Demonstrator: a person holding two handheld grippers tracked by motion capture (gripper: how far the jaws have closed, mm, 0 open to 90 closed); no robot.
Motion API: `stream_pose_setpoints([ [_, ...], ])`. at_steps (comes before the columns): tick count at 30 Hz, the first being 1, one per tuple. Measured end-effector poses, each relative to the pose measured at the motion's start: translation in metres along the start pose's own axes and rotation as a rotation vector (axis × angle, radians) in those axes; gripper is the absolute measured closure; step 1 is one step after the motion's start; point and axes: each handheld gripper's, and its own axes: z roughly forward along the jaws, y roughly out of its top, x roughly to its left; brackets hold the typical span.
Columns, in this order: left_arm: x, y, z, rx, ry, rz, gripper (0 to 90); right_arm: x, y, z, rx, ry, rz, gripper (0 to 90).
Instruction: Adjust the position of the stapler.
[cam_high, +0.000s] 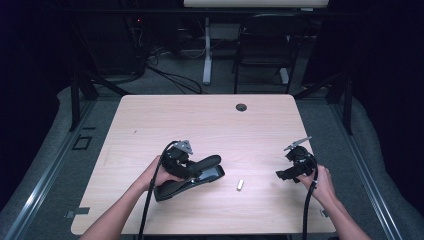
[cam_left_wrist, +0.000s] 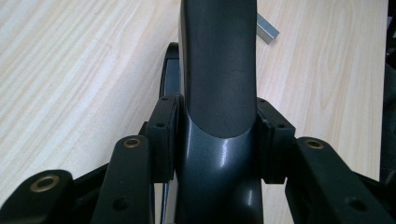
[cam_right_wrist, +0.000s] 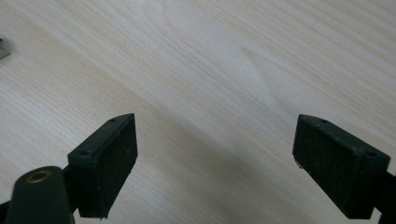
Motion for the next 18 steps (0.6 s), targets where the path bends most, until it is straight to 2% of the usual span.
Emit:
stream_pose_setpoints([
  [8,-0.0018,0.0004,0.0010,0.016,-0.042,0.027,57.2,-0.0003,0.0003,0.0001,0.011,-0.007,-0.008,13.7],
  [13,-0.0038,0.0000,0.0020,0.020,-0.073,0.053,57.0,0.0009,0.0000,0.0002,-0.002,-0.003,0.001,13.7],
  [16,-0.0058,0.0005,0.0023,0.028,-0.095,0.079,56.9,0.0014,0.0002,-0.0008,-0.012,-0.007,-0.011,13.5],
  [18,-0.0055,0.0005,0.0018,0.030,-0.100,0.073,56.5,0.0022,0.0008,-0.0027,-0.026,-0.001,-0.021,13.3],
])
